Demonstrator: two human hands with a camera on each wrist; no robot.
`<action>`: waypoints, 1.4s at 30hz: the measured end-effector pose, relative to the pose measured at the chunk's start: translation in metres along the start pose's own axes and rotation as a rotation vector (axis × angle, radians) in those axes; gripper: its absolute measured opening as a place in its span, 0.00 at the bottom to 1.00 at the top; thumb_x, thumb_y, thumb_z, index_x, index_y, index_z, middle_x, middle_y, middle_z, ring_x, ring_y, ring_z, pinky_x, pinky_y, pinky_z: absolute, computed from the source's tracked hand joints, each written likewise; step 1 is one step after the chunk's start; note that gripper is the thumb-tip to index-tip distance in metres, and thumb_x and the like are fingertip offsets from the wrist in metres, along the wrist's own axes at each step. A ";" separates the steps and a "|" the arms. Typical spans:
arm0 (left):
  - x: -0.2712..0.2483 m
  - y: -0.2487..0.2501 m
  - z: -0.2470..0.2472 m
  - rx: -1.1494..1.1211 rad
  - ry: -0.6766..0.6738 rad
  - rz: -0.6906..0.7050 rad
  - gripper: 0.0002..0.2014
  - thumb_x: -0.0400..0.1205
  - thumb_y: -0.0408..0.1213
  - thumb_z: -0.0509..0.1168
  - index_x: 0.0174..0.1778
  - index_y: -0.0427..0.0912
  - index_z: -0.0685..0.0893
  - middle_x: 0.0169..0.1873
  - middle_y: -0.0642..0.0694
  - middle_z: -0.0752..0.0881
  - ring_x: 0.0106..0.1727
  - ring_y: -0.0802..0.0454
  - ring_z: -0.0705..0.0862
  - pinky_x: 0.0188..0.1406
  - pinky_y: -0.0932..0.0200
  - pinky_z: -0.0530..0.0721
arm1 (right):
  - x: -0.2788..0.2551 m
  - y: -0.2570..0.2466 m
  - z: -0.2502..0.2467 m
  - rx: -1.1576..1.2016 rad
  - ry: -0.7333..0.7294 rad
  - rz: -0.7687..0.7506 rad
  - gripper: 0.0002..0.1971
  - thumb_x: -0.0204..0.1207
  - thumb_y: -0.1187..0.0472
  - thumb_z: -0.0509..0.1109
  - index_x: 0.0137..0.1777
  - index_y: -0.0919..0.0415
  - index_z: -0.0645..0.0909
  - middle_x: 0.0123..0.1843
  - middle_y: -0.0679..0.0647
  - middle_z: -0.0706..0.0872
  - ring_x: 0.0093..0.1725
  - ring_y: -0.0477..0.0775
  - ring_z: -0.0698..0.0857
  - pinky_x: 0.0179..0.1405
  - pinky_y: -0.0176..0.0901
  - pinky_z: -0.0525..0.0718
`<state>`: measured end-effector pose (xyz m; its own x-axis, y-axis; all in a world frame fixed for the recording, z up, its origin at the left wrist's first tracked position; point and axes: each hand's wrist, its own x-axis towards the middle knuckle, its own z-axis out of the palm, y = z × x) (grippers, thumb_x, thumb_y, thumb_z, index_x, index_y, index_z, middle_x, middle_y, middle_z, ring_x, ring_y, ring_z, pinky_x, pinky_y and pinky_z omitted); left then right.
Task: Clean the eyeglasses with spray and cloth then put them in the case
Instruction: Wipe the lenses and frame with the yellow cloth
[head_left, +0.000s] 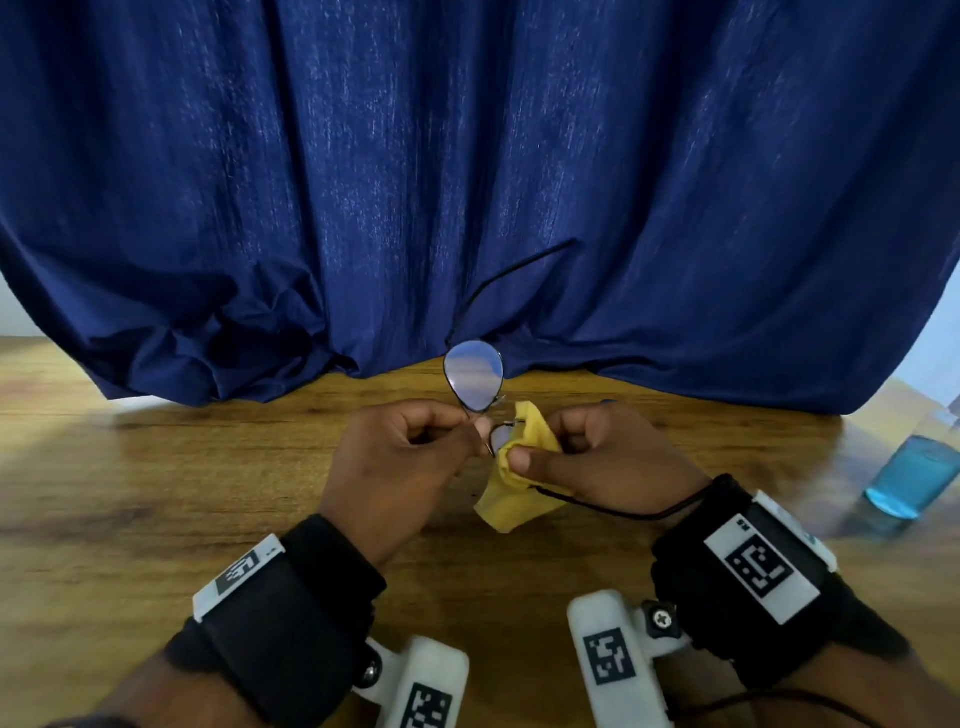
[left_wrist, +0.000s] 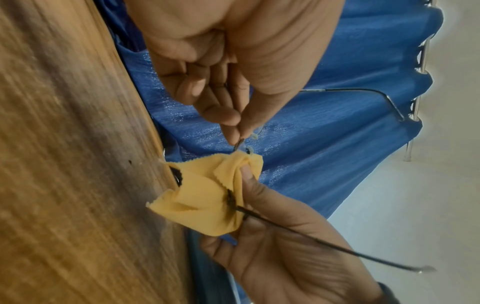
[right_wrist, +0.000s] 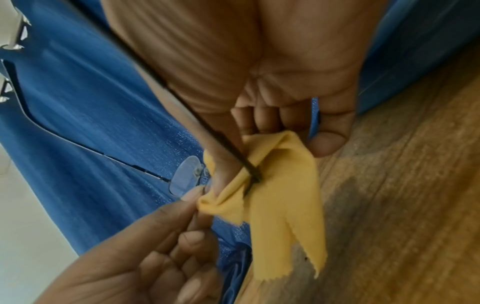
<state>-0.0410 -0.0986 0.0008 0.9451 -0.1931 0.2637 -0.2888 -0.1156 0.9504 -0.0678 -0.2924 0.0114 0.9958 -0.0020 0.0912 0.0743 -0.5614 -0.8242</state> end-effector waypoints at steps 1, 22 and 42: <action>-0.001 0.000 0.000 -0.021 -0.010 -0.007 0.05 0.79 0.40 0.76 0.39 0.46 0.95 0.27 0.57 0.89 0.28 0.68 0.82 0.30 0.73 0.78 | -0.001 -0.001 0.001 0.046 -0.003 0.015 0.14 0.70 0.50 0.83 0.49 0.58 0.92 0.43 0.52 0.95 0.43 0.50 0.93 0.45 0.41 0.89; 0.001 -0.003 -0.003 -0.151 -0.081 -0.065 0.08 0.76 0.41 0.77 0.47 0.43 0.95 0.32 0.53 0.91 0.33 0.65 0.85 0.28 0.73 0.79 | 0.001 0.005 0.009 0.391 0.011 0.097 0.20 0.63 0.57 0.87 0.52 0.67 0.89 0.50 0.61 0.94 0.54 0.63 0.93 0.62 0.66 0.88; 0.004 -0.005 -0.003 -0.209 -0.148 -0.118 0.17 0.68 0.50 0.77 0.47 0.45 0.96 0.44 0.36 0.92 0.38 0.53 0.80 0.31 0.60 0.77 | -0.001 0.002 0.015 0.475 -0.001 0.112 0.10 0.77 0.60 0.77 0.54 0.66 0.91 0.49 0.64 0.94 0.49 0.61 0.92 0.47 0.51 0.88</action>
<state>-0.0351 -0.0961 -0.0027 0.9332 -0.3324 0.1364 -0.1252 0.0549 0.9906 -0.0677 -0.2808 0.0013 0.9991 -0.0396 -0.0131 -0.0177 -0.1179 -0.9929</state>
